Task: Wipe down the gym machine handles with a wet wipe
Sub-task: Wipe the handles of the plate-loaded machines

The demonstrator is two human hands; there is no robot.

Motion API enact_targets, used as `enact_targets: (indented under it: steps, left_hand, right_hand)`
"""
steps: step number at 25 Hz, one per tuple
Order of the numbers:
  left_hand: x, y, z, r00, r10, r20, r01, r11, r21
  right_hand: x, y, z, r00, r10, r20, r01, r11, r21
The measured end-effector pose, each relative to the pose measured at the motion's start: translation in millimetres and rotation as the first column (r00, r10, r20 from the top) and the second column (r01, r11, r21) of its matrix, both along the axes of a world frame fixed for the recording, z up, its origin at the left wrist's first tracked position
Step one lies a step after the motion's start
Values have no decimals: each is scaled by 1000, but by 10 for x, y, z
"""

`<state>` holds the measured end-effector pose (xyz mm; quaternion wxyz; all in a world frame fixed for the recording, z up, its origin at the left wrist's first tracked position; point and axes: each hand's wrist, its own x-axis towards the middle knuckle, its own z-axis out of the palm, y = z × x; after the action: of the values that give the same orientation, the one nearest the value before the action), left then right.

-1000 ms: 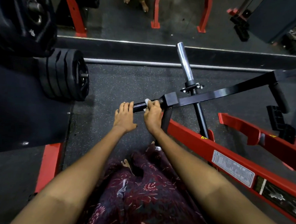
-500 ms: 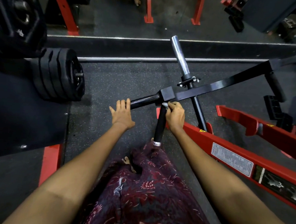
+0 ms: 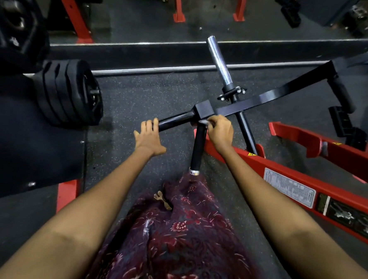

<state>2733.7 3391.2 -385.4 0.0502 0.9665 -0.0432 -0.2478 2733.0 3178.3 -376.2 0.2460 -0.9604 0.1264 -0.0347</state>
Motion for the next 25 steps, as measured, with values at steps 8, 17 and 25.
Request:
enact_targets:
  steps: [8,17,25]
  left_hand:
    - [-2,18,-33,1000,6,7,-6,1000,-17]
    - [26,30,9,999,24,-42,-28,996,-79]
    - [140,-108,69,986,-146,85,125,969,213]
  right_hand:
    - [-618,51,-264,943,279,-184,-266,960,92]
    - [-193,103,-78,966,188,-179,-193,981,-7]
    - [-301,132,-60,994,112,-16,-112,994,-19]
